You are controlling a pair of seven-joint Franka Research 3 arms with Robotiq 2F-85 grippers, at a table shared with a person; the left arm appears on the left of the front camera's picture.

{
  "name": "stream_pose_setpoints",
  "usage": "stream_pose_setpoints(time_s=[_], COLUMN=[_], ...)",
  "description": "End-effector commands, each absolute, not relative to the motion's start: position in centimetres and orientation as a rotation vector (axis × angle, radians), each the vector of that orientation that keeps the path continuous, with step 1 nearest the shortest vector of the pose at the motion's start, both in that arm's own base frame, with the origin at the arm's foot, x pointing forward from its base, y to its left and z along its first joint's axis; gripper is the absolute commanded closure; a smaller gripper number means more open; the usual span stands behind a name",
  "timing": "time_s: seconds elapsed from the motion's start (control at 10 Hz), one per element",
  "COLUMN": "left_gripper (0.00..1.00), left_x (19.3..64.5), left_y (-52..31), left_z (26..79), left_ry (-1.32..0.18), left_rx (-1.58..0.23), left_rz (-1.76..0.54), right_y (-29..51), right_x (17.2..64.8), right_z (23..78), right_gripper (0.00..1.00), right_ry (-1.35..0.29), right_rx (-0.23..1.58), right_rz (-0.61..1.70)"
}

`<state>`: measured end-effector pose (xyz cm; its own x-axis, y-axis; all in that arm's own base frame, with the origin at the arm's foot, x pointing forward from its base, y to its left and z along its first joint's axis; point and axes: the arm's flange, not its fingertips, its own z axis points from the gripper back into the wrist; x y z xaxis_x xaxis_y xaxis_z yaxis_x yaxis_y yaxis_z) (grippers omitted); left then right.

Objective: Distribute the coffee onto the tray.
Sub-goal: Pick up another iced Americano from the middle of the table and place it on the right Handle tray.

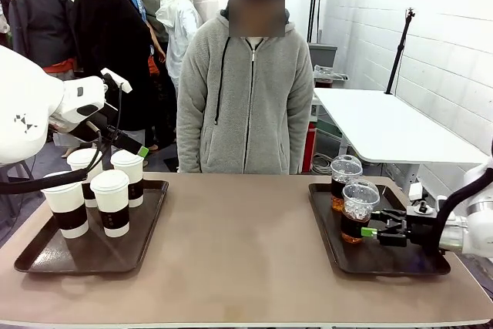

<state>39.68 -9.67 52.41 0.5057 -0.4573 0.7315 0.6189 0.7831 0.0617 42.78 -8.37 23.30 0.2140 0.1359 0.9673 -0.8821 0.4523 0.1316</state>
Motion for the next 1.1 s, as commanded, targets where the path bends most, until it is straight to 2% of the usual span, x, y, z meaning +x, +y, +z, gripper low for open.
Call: stream_pose_setpoints(time_s=[0.0,1.0], left_gripper=[0.0,0.0], left_x=[39.8,39.8], left_y=[-9.6,-9.6], left_z=[52.5,52.5], left_ry=[-0.804,-0.804], left_rx=[-0.219,-0.219], left_rz=[-0.653,-0.653], right_y=[-9.5,-10.3], right_x=[40.6,40.5], right_z=[24.7,24.7], right_gripper=[0.0,0.0], right_ry=[-1.13,-1.146], right_rx=[0.801,0.789], right_rz=[0.805,0.813])
